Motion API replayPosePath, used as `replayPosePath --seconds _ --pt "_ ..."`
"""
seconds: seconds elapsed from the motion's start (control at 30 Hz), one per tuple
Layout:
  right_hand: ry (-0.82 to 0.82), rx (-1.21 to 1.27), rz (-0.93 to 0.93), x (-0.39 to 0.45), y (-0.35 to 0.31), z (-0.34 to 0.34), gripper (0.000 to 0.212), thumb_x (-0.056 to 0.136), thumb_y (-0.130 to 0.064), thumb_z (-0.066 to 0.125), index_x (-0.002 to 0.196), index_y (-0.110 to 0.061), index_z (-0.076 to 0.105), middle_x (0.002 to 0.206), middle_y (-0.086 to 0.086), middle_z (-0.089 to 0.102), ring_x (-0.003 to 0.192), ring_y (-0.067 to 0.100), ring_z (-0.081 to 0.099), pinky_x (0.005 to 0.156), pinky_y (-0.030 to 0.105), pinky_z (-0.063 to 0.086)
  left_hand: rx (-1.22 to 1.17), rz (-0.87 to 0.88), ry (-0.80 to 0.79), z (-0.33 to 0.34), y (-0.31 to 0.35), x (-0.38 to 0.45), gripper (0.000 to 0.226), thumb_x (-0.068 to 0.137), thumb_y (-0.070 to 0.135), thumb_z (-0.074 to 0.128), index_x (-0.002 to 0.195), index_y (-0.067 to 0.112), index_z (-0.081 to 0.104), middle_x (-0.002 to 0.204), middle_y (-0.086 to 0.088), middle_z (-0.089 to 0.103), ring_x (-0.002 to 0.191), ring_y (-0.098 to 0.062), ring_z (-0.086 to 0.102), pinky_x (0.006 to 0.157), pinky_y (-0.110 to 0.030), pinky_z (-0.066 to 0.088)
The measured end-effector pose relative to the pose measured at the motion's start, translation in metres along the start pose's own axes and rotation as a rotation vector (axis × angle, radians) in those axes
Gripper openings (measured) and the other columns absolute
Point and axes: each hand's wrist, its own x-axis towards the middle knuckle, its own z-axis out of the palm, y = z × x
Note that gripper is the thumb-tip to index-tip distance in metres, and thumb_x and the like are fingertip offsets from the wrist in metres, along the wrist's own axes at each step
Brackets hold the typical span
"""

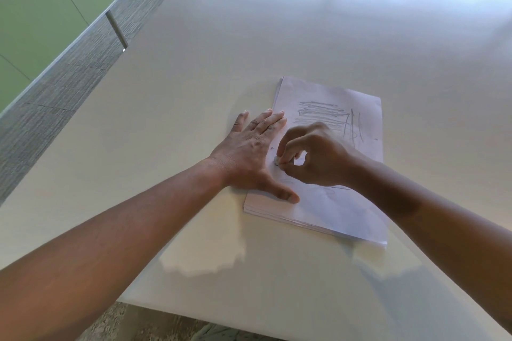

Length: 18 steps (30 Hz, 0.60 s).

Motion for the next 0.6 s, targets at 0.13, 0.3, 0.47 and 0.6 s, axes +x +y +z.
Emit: replayPosePath --seconds 0.13,0.3,0.47,0.6 --pt "0.060 -0.010 0.023 0.007 0.007 0.001 0.008 0.074 -0.009 0.075 0.066 -0.009 0.074 0.074 0.003 0.072 0.060 0.012 0.064 0.059 0.033 0.055 0.001 -0.003 -0.002 0.001 0.001 0.001 0.162 0.042 0.110 0.040 0.164 0.016 -0.009 0.172 0.007 -0.011 0.155 -0.006 -0.022 0.126 -0.050 -0.013" --pt "0.055 0.002 0.012 0.007 0.003 0.005 0.008 0.074 -0.009 0.076 0.066 -0.010 0.075 0.075 0.002 0.072 0.059 0.013 0.064 0.058 0.032 0.055 -0.007 -0.001 0.002 0.000 0.001 0.000 0.162 0.040 0.111 0.038 0.164 0.017 -0.006 0.173 0.007 -0.010 0.155 -0.006 -0.022 0.126 -0.050 -0.013" --pt "0.030 0.000 0.018 0.008 0.006 0.001 0.007 0.074 -0.010 0.075 0.067 -0.009 0.076 0.073 0.003 0.072 0.059 0.014 0.065 0.059 0.034 0.055 0.001 0.001 0.009 0.000 0.001 0.000 0.159 0.043 0.109 0.042 0.164 0.017 -0.006 0.173 0.007 -0.010 0.155 -0.007 -0.021 0.126 -0.050 -0.013" --pt "0.084 -0.006 0.030 0.012 0.009 0.004 0.007 0.074 -0.008 0.075 0.067 -0.010 0.076 0.075 0.001 0.072 0.060 0.013 0.066 0.058 0.034 0.055 0.007 -0.007 0.006 0.001 0.002 0.001 0.161 0.042 0.109 0.042 0.164 0.016 -0.007 0.173 0.007 -0.009 0.155 -0.007 -0.020 0.126 -0.050 -0.012"
